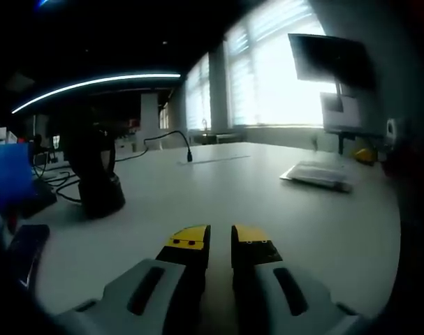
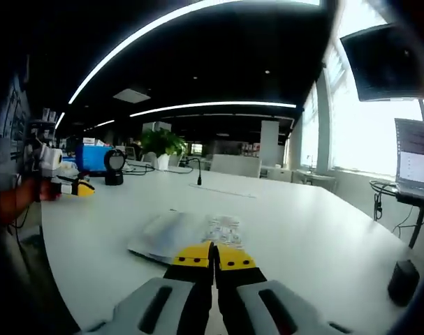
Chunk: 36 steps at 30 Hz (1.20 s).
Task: Clip sheet goods on table flip sheet goods clip sheet goods scan sheet goods put sheet goods back to table
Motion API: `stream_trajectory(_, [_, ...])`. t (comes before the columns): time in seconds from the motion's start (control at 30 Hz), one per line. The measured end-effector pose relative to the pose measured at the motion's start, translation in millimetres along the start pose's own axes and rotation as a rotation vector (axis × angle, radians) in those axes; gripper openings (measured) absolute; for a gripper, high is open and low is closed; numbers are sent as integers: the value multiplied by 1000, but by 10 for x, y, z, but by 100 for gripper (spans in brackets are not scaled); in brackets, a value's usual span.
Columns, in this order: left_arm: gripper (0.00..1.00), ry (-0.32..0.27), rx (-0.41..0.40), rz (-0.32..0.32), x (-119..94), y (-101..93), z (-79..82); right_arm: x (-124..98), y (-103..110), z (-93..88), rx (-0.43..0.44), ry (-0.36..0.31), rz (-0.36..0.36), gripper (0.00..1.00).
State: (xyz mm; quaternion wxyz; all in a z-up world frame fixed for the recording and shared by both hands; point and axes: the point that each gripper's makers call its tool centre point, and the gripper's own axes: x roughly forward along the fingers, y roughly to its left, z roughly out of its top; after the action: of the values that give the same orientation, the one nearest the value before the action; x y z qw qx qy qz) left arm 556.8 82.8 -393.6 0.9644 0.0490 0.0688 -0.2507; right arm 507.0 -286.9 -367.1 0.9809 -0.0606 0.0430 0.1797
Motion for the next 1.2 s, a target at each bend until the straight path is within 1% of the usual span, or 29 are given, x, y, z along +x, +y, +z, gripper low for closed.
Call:
stream_trajectory(0.17, [4, -2, 11, 9, -3, 15, 2, -14, -2, -27, 40, -37, 25, 0])
stream_trajectory(0.33, [4, -18, 4, -1, -15, 2, 31, -24, 39, -19, 31, -59, 53, 0])
stream_trajectory(0.4, [4, -22, 14, -13, -17, -25, 35, -22, 37, -55, 28, -53, 61, 0])
stream_trajectory(0.47, [4, -25, 33, -26, -22, -62, 38, -21, 35, -87, 3, -48, 66, 0])
stream_trajectory(0.6, [4, -23, 64, -26, -19, -74, 33, -43, 125, -49, 4, -65, 108, 0])
stream_trajectory(0.77, [4, -31, 47, -19, -25, -39, 54, -34, 173, -46, -6, -59, 110, 0])
stream_trajectory(0.93, [4, -31, 53, -18, -26, -58, 59, -30, 238, -53, -44, -48, 124, 0])
stream_trajectory(1.2, [4, -27, 67, -15, -31, -86, 61, -42, 255, -31, -33, -55, 130, 0])
